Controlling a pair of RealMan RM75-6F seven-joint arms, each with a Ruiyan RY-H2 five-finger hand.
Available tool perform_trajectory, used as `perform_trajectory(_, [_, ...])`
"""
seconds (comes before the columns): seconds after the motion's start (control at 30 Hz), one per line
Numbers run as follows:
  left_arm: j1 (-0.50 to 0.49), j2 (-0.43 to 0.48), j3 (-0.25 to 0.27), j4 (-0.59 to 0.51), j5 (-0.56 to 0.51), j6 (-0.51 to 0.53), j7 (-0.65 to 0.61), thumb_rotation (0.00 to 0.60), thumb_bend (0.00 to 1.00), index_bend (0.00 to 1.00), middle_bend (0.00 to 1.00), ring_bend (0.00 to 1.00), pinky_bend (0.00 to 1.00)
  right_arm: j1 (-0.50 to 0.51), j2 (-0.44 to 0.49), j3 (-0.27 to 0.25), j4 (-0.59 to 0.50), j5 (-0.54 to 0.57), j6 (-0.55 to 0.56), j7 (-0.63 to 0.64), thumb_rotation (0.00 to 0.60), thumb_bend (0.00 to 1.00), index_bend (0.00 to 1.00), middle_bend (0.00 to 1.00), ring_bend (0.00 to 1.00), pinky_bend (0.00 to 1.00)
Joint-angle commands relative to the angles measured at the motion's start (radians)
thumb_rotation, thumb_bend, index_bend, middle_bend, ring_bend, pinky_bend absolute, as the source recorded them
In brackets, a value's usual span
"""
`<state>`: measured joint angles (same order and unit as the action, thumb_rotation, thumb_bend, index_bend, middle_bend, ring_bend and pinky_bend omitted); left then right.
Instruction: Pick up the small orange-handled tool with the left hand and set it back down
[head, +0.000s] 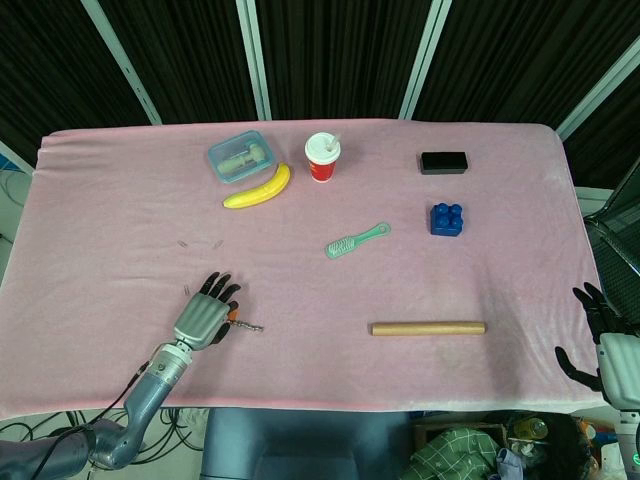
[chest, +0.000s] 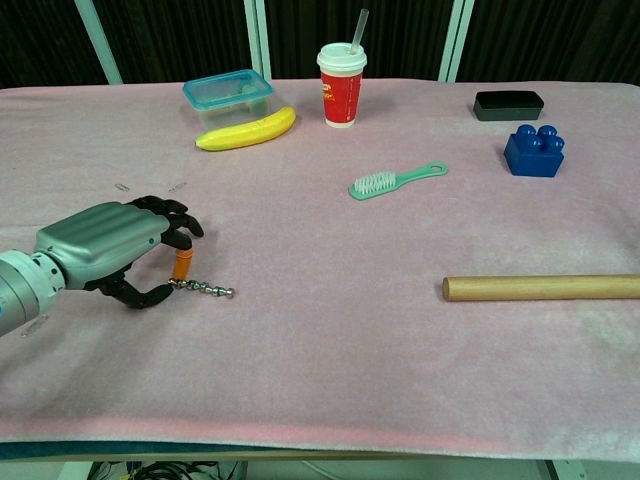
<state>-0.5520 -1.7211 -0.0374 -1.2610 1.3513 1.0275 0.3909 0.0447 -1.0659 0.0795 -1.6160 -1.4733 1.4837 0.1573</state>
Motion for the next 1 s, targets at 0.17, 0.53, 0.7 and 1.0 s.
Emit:
perform_trajectory(0.17, [-0.003, -0.006, -0.002, 0.008, 0.002, 0.0, 0.0, 0.6, 0.4, 0.55, 0.18, 0.0, 0.0, 0.0, 0.0, 0.0, 0.001, -0.001, 0.0, 0.0, 0.6, 0.27, 0.0, 0.0, 0.15, 0.23])
perform_trajectory(0.53, [-0.004, 0.0, -0.014, 0.023, 0.021, 0.033, -0.009, 0.6, 0.41, 0.57, 0.18, 0.0, 0.0, 0.0, 0.0, -0.001, -0.001, -0.002, 0.0, 0.0, 0.6, 0.27, 0.0, 0.0, 0.15, 0.23])
perform_trajectory(0.7, [-0.013, 0.025, -0.025, 0.012, 0.036, 0.046, -0.012, 0.6, 0.41, 0.58, 0.18, 0.0, 0.0, 0.0, 0.0, -0.002, -0.002, -0.001, -0.001, -0.001, 0.6, 0.27, 0.0, 0.0, 0.15, 0.23])
perform_trajectory(1.0, [-0.047, 0.114, -0.05, -0.06, 0.055, 0.046, 0.058, 0.6, 0.41, 0.58, 0.19, 0.0, 0.0, 0.0, 0.0, -0.002, -0.005, -0.001, -0.001, -0.003, 0.6, 0.27, 0.0, 0.0, 0.15, 0.23])
